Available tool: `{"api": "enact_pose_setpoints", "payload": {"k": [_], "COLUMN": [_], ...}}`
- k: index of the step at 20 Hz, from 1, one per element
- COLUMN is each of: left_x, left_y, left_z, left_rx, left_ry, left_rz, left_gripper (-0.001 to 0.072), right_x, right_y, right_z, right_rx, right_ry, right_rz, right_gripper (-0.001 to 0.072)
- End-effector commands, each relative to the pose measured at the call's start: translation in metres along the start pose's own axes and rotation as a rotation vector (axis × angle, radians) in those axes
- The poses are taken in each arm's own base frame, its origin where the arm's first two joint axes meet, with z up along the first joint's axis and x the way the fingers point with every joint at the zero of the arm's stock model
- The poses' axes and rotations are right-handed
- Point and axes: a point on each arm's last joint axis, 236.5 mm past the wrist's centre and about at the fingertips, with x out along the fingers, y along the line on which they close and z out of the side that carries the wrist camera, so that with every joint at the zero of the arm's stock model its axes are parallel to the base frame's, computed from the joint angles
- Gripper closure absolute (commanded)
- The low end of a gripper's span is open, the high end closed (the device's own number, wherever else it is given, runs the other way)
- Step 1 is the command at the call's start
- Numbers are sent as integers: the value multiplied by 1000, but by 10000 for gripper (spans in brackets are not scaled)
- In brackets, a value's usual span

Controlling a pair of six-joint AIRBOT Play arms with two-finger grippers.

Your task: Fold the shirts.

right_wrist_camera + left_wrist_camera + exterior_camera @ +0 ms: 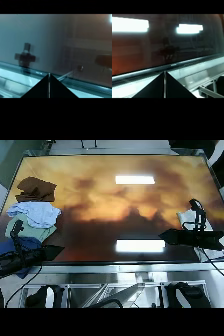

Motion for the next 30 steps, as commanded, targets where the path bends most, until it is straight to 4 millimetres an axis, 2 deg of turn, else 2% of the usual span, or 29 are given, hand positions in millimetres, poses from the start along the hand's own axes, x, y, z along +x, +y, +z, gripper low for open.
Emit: {"api": "enact_pose_setpoints", "payload": {"k": [1,6,9,10,11,12,14,16,18,19,21,23,25,27,29,30], "left_x": [0,0,-8,-14,-20,-26,-38,-44,-39,-30,-5,29,66,98,115,120], "left_y": [0,2,16,21,24,28,46,84,133,159,208,256,304,347,384,396], "left_z": [0,7,39,58,81,106,163,216,262,286,329,360,372,368,359,355], "left_rx": [0,1,1,8,12,15,28,48,60,58,35,-12,-53,-93,-135,-138], "left_ry": [-2,-29,-93,-117,-147,-182,-243,-243,-197,-183,-175,-176,-171,-198,-267,-283], "left_rz": [2,12,76,104,121,135,197,297,389,412,428,423,421,445,498,518], "left_gripper": [694,695,691,590,168,4,4,4,4,4,4,4,5,4,4,4], "right_x": [0,0,0,0,0,0,0,0,0,0,0,-1,-1,-1,-1,-1], "right_y": [0,0,0,0,0,0,0,0,0,0,0,-1,-1,0,-1,-1], "right_z": [0,0,0,0,0,0,0,0,0,0,15,21,21,21,21,21], "right_rx": [-1,-1,-1,-1,-1,-1,-1,-1,-1,-1,-1,0,0,0,0,0], "right_ry": [0,0,1,1,1,0,0,1,0,0,-62,-91,-90,-91,-90,-90], "right_rz": [0,0,0,0,0,0,0,0,0,0,-2,-3,-3,-2,-3,-3], "right_gripper": [690,691,691,690,690,691,690,690,690,691,690,690,691,691,691,690]}}
